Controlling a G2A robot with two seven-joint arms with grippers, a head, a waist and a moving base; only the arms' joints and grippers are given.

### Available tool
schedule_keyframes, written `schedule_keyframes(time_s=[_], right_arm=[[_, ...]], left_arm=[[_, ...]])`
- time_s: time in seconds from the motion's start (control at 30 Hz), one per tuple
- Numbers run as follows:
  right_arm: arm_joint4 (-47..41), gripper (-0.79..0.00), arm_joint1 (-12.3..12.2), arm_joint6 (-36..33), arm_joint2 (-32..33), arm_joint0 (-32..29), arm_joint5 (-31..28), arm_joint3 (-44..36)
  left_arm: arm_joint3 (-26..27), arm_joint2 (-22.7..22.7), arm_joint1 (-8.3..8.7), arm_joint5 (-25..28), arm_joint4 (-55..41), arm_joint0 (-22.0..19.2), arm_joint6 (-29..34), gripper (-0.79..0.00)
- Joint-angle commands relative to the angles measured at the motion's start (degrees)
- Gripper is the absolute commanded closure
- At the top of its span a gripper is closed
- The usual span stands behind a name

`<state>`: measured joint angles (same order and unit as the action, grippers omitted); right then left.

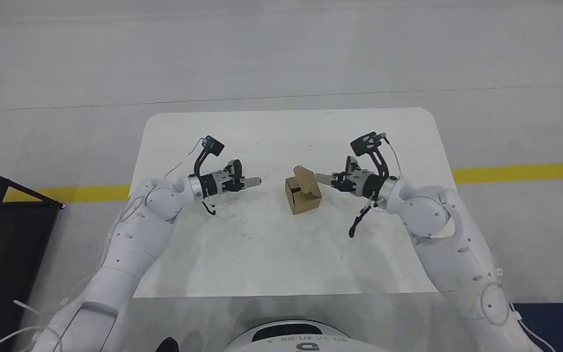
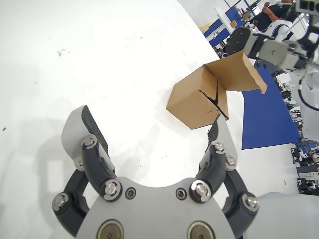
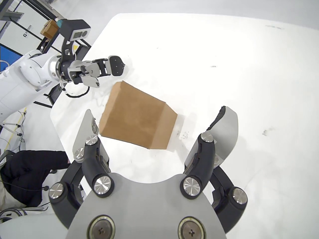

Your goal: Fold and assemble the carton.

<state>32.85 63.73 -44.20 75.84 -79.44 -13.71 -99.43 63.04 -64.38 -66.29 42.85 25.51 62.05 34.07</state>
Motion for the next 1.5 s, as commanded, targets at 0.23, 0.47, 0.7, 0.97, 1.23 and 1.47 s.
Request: schedule_keyframes(time_s=[0.23,0.47,0.7,0.97,1.23,1.47], right_arm=[[1.1,-0.671,0.7,-10.3,-6.8,9.2,4.6,7.1],[-0.6,-0.634,0.9,-12.0,-8.4,11.5,4.3,9.5],[-1.0,-0.529,0.9,-13.8,-9.5,12.4,5.6,10.1],[-1.3,-0.511,1.0,-14.4,-10.7,13.3,5.7,10.5],[-1.9,-0.493,0.8,-14.5,-11.3,13.4,5.4,10.3],[-2.0,-0.493,0.9,-14.8,-12.4,14.1,5.6,10.8]], left_arm=[[6.2,-1.4,0.93,-1.7,1.3,3.1,-0.1,-0.785],[9.9,1.2,0.87,-4.0,8.2,3.7,-0.2,-0.785],[10.2,1.9,0.73,-4.3,7.7,3.1,-1.6,-0.785],[10.3,5.5,-0.09,-7.8,11.2,1.2,-2.2,-0.785],[8.4,8.2,-1.02,-10.7,12.6,-1.2,-3.3,-0.785],[6.8,10.2,-1.78,-11.9,13.0,-2.5,-4.2,-0.785]])
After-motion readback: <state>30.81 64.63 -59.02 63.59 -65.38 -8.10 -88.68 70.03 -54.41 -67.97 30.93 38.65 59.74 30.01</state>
